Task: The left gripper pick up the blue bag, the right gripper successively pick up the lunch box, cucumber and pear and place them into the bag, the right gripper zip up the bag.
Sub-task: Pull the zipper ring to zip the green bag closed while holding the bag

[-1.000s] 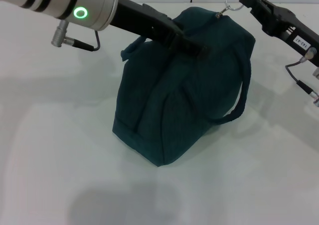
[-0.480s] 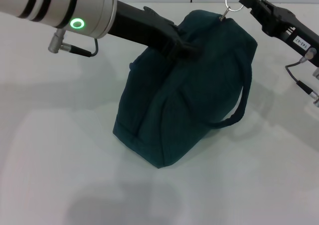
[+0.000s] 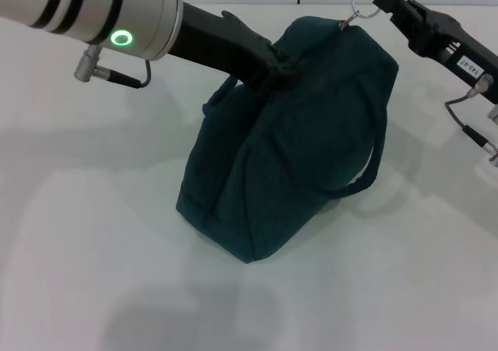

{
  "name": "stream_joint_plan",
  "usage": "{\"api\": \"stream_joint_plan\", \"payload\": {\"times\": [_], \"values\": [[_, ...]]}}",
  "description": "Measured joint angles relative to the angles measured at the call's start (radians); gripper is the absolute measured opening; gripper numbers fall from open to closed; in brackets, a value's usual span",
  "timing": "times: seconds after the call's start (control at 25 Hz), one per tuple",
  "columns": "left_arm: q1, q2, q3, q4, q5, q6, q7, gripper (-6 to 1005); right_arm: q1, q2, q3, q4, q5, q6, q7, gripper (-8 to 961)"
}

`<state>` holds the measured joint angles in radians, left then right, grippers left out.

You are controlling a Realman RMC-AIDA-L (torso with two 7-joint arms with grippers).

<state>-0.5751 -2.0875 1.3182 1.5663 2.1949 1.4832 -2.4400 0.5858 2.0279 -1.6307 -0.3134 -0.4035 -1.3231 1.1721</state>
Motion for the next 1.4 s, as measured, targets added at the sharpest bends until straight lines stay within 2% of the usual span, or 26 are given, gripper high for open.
{"api": "stream_joint_plan", "payload": {"times": [0.6,1.12,1.4], "values": [[0.001,0.001,0.036,0.001,0.01,-0.023,0.046,83,0.0,0.0,-0.002,0.0,0.013,0.002,0.003,16],[0.0,0.001,0.035,0.002,0.008,-0.023,0.046,82,0.0,0.0,-0.003,0.001,0.016,0.003,0.007,17],[0.012,0.003,0.028,0.019,-0.058,-0.018,0.069,81,-0.009,0.0,-0.003,0.004,0.046,0.043,0.009,18]]}}
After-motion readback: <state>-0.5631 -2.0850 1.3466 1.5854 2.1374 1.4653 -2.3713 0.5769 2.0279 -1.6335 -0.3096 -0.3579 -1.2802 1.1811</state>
